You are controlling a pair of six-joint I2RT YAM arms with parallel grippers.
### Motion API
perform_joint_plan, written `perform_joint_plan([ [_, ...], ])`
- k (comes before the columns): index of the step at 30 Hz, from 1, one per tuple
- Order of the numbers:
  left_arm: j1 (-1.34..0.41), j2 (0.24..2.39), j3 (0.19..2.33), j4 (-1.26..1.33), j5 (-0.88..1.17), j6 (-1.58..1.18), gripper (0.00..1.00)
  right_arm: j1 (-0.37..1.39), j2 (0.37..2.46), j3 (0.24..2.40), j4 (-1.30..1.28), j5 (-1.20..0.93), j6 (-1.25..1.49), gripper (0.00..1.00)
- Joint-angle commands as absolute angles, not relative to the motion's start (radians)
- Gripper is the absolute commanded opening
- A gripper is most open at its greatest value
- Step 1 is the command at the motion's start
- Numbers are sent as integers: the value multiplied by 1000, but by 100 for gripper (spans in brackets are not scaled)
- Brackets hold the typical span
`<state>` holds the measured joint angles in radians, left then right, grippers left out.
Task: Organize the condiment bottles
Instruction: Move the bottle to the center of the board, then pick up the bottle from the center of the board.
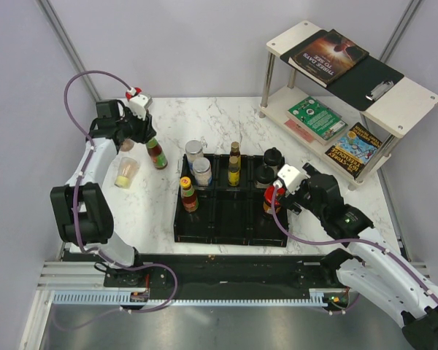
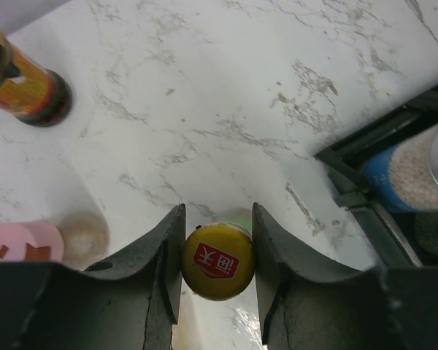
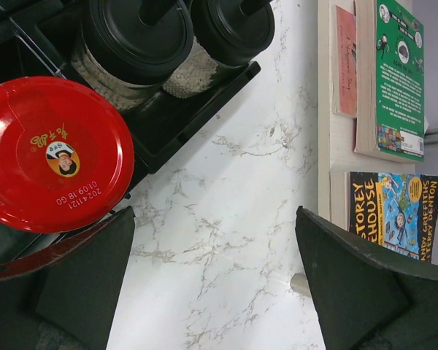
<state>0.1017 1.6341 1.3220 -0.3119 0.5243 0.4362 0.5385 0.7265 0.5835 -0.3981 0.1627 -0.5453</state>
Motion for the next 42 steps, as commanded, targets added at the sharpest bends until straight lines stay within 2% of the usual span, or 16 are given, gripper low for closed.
perform_joint_plan([
  [1,77,1497,1249,-255,586,466,2,531,715,589,-387,161,-535,98],
  [10,26,1399,1140,-242,584,469,2,529,709,594,-390,156,-534,98],
  [12,15,1391,1132,-245,574,477,22,528,707,594,-393,155,-534,98],
  [15,12,1384,1115,-250,572,482,41,526,706,594,-394,152,-532,98],
  [23,12,1361,1101,-268,575,492,68,525,706,595,-396,147,-532,98],
  [36,12,1382,1104,-351,591,548,77,522,709,597,-397,144,-532,98],
  [42,-25,1396,1126,-442,604,601,77,520,712,595,-397,146,-534,98],
])
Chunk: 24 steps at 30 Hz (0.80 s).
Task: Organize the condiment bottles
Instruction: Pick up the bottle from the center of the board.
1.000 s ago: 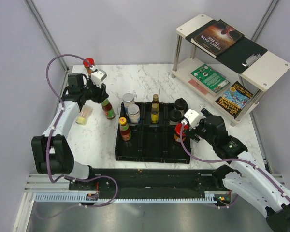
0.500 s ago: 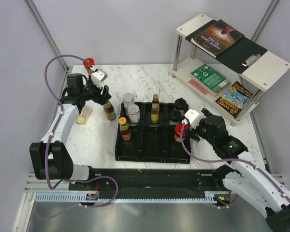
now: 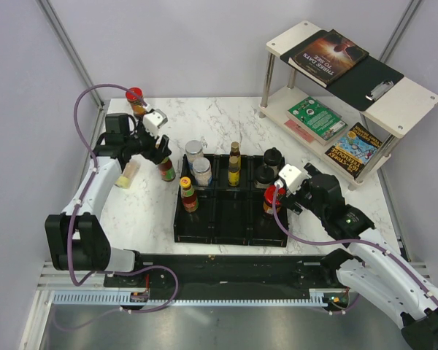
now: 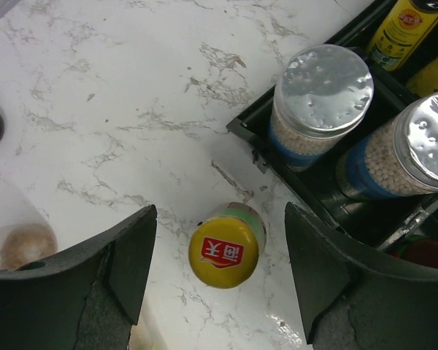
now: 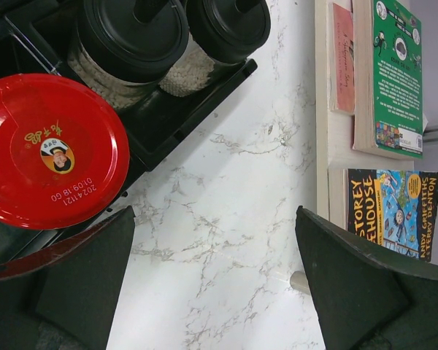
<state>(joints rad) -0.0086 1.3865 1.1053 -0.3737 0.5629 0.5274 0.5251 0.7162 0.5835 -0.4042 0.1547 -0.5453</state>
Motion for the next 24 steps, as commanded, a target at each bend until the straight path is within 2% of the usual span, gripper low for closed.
perform_joint_plan([
  [1,-26,1396,1126,-448,603,613,77,519,713,595,-397,146,-534,98],
  [4,-29,1404,1129,-474,600,629,74,520,713,595,-399,146,-534,98],
  [9,-29,1413,1124,-486,588,643,64,518,712,595,-399,146,-534,98],
  [16,-29,1411,1127,-482,584,643,56,517,710,595,-399,144,-532,98],
  [19,-29,1419,1129,-474,578,643,49,517,709,595,-399,143,-532,98],
  [22,-29,1431,1131,-471,577,640,29,515,706,597,-399,143,-532,98],
  [23,-29,1434,1132,-468,577,637,13,514,706,595,-399,144,-532,98],
  [24,-29,1436,1135,-466,568,637,2,514,706,597,-400,141,-532,98],
])
